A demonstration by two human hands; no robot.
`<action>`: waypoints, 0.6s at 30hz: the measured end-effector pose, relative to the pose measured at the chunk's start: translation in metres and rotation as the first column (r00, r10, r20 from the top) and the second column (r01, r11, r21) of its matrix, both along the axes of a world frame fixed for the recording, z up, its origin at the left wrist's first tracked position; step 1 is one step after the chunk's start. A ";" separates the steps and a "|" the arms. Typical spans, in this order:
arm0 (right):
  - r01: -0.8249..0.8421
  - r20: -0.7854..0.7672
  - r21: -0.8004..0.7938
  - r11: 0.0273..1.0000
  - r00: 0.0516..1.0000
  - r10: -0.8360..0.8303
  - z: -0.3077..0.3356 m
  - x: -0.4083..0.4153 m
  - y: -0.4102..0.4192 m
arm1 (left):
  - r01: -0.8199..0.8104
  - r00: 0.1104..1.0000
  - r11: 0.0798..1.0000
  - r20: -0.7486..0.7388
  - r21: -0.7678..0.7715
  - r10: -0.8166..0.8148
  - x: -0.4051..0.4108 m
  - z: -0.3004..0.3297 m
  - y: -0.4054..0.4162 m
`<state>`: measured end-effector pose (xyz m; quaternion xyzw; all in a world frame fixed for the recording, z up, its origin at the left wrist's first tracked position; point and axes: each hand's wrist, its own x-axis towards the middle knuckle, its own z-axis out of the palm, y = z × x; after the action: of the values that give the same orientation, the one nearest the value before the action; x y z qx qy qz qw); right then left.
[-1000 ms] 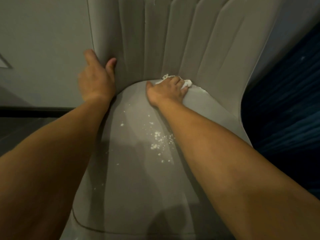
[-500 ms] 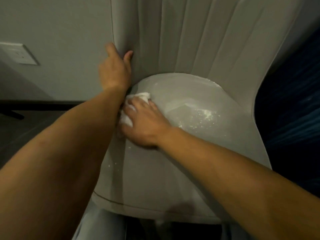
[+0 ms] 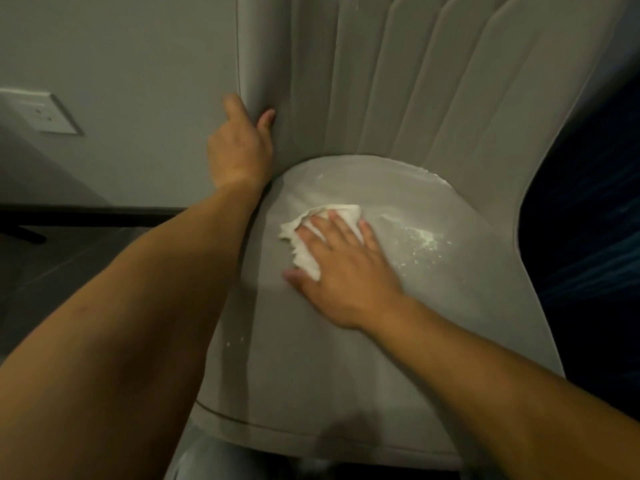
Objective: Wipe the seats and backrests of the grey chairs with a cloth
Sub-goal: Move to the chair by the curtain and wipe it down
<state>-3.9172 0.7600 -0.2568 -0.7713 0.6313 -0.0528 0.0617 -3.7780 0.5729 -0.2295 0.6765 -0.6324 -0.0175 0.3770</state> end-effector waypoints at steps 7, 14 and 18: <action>0.109 -0.055 0.005 0.994 0.993 -0.109 -0.005 -0.065 -0.033 | -0.055 0.997 0.998 -0.054 -0.013 0.054 -0.011 -0.004 0.006; 0.162 -0.058 0.028 0.986 0.985 -0.160 0.000 -0.108 -0.060 | -0.048 0.997 0.998 -0.065 -0.027 0.047 -0.022 -0.005 0.016; 0.193 -0.065 0.032 0.981 0.979 -0.191 -0.004 -0.117 -0.061 | -0.059 0.996 0.998 -0.069 -0.025 0.057 -0.032 -0.005 0.022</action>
<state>-4.0338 0.6987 -0.2611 -0.7067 0.7053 -0.0225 0.0516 -3.8102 0.5945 -0.2343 0.6883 -0.5995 -0.0212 0.4079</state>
